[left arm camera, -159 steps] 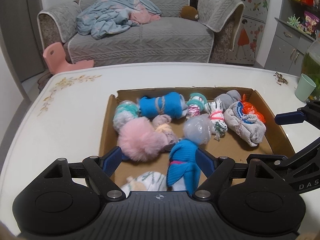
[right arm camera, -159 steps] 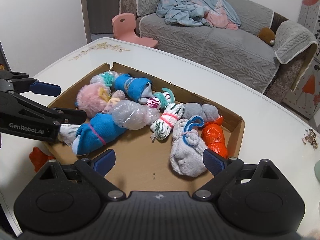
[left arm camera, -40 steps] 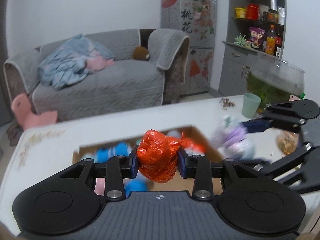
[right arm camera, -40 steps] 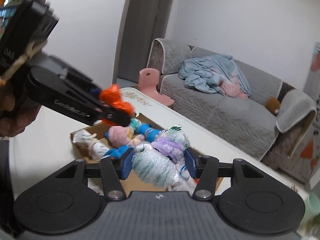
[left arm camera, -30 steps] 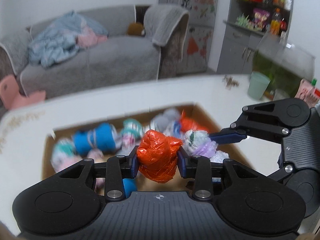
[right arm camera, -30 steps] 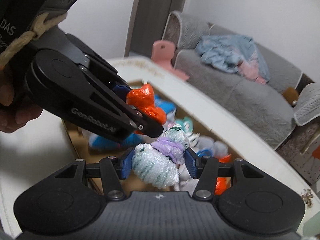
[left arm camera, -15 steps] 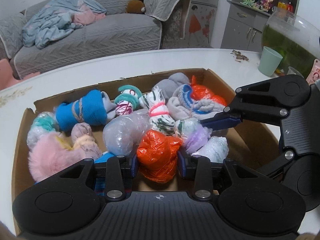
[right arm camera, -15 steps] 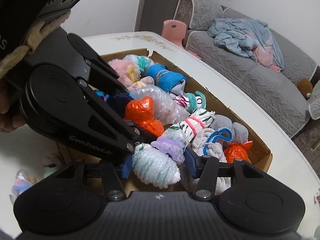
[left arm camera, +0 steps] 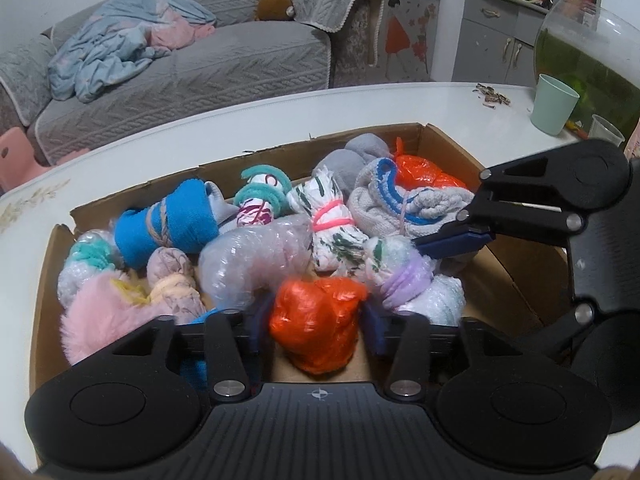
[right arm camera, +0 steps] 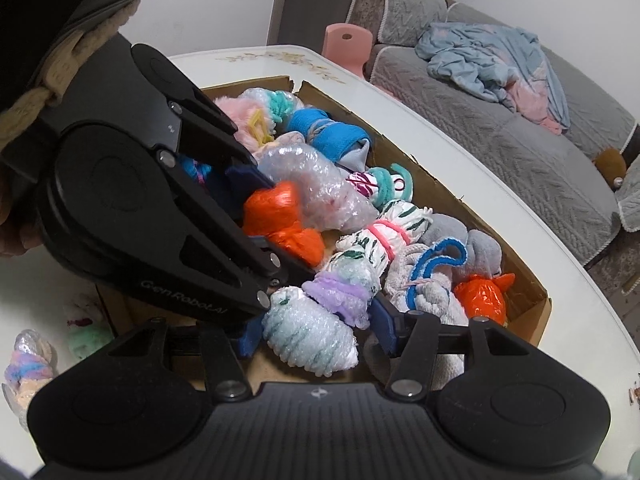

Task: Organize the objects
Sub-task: 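Lower both bundles into the box and open both grippers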

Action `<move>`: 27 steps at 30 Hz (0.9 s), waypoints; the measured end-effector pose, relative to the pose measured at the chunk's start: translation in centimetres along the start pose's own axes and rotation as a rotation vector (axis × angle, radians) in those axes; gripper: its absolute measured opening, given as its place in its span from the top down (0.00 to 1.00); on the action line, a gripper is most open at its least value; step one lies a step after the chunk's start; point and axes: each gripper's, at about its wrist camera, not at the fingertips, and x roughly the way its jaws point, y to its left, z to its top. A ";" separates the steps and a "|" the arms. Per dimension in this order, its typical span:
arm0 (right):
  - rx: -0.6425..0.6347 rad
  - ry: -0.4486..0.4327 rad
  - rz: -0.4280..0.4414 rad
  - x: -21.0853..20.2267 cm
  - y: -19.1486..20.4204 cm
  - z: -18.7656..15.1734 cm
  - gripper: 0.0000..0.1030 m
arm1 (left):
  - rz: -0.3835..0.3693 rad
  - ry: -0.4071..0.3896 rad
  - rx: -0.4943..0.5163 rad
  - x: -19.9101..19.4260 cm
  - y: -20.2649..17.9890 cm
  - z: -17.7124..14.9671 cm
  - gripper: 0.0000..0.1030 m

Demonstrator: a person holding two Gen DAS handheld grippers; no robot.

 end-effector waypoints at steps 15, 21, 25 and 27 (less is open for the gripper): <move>0.008 -0.015 0.013 -0.9 0.5 0.6 0.23 | 0.029 -0.026 0.002 -1.3 -0.7 0.5 0.21; 0.006 -0.027 0.001 -1.8 0.8 1.0 0.23 | 0.030 -0.033 -0.006 -2.2 -0.7 0.7 0.18; 0.019 -0.039 0.000 -2.2 0.9 1.3 0.22 | 0.028 -0.046 -0.007 -2.8 -0.7 1.0 0.17; 0.016 -0.042 -0.008 -2.3 1.1 1.4 0.20 | 0.028 -0.052 -0.007 -3.2 -0.7 1.0 0.17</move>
